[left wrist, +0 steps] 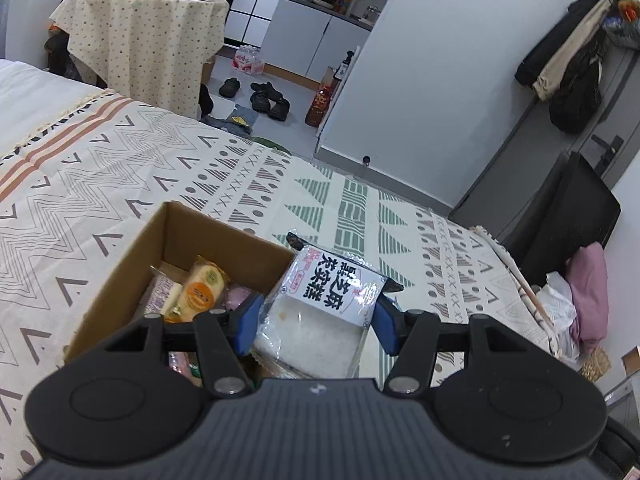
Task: Organize snacks
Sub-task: 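Carry the white cake package and clear stick packet over the cardboard box, then open both grippers over the box to drop the cake package and stick packet, then move both open grippers toward the blue candy packet and red candy bar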
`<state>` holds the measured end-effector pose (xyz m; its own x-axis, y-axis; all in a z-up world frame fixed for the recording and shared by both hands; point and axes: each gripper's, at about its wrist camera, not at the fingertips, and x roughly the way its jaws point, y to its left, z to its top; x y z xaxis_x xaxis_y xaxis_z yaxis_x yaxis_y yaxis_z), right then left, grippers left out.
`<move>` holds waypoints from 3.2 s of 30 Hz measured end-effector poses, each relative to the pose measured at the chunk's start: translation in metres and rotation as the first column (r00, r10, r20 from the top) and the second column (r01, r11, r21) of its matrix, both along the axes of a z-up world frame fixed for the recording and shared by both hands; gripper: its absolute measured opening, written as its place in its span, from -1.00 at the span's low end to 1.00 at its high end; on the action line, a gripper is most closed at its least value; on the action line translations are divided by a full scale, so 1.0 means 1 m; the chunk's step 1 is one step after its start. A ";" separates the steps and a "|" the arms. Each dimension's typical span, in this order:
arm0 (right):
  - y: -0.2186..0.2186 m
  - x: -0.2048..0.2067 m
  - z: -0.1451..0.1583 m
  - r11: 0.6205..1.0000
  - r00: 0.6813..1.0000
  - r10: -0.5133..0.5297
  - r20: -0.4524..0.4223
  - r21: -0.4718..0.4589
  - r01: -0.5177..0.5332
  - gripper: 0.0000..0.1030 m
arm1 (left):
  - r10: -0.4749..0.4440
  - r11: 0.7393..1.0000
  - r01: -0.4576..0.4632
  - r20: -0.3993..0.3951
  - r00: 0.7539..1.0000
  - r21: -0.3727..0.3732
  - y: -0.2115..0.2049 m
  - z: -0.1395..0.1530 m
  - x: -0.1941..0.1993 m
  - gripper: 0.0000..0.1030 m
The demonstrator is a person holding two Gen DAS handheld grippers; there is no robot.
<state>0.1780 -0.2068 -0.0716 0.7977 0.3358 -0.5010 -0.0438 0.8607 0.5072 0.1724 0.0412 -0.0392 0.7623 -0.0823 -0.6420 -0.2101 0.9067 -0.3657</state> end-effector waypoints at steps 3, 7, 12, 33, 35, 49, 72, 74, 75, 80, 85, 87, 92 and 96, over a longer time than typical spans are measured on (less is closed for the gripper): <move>0.011 0.000 0.004 1.000 1.000 0.016 0.009 -0.004 -0.016 -0.65 | 0.008 1.000 -0.008 -0.002 1.000 -0.014 0.009 0.001 0.000 0.11; 0.024 0.000 0.008 0.999 0.999 0.034 0.015 -0.006 -0.034 -0.65 | 0.019 1.000 -0.019 -0.010 1.000 -0.020 0.019 0.001 0.001 0.11; 0.039 0.003 0.010 0.999 0.999 0.051 0.018 -0.013 -0.051 -0.65 | 0.029 0.999 -0.030 -0.016 0.999 -0.034 0.035 0.000 0.004 0.11; 0.108 0.033 -0.016 0.991 0.991 0.131 -0.036 0.002 -0.131 -0.65 | 0.153 0.975 -0.167 -0.101 0.983 -0.145 0.093 -0.035 0.018 0.12; 0.115 0.037 -0.019 0.990 0.989 0.139 -0.044 0.003 -0.139 -0.65 | 0.165 0.970 -0.182 -0.113 0.980 -0.160 0.098 -0.039 0.021 0.12; 0.132 0.055 -0.017 0.982 0.980 0.191 -0.052 0.012 -0.190 -0.47 | 0.195 0.968 -0.214 -0.153 0.969 -0.127 0.097 -0.044 0.027 0.45; 0.022 0.020 -0.010 0.997 0.995 0.049 -0.085 -0.047 -0.053 -0.11 | 0.114 0.993 -0.109 -0.109 0.987 0.052 0.024 -0.019 0.019 0.96; 0.013 0.017 -0.010 0.997 0.996 0.043 -0.082 -0.055 -0.048 -0.05 | 0.098 0.994 -0.093 -0.097 0.990 0.053 0.017 -0.017 0.018 1.00; 0.008 0.016 -0.010 0.997 0.996 0.040 -0.080 -0.059 -0.045 0.00 | 0.091 0.995 -0.086 -0.092 0.992 0.055 0.013 -0.016 0.017 1.00; -0.014 0.009 -0.009 0.997 0.997 0.018 -0.072 -0.075 -0.023 0.24 | 0.058 0.997 -0.054 -0.079 0.995 0.051 -0.002 -0.015 0.018 1.00; -0.035 0.003 -0.011 0.996 0.998 -0.003 -0.063 -0.085 -0.002 0.50 | 0.041 0.998 -0.039 -0.059 0.997 0.047 -0.013 -0.016 0.017 1.00; -0.043 0.001 -0.012 0.995 0.999 -0.013 -0.053 -0.096 0.008 0.58 | 0.031 0.998 -0.029 -0.053 0.998 0.048 -0.018 -0.017 0.017 1.00; -0.060 -0.003 -0.016 0.992 0.999 -0.016 -0.040 -0.126 0.011 0.72 | 0.007 0.999 -0.004 -0.058 0.998 0.046 -0.029 -0.021 0.019 1.00; -0.070 -0.003 -0.021 0.989 0.999 -0.013 -0.046 -0.145 0.007 0.73 | -0.012 0.998 0.016 -0.061 0.998 0.054 -0.038 -0.023 0.021 1.00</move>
<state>0.1745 -0.2769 -0.0928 0.7750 0.2492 -0.5807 -0.0138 0.9254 0.3787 0.1934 0.0028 -0.0621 0.7210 -0.0564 -0.6906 -0.2175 0.9279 -0.3029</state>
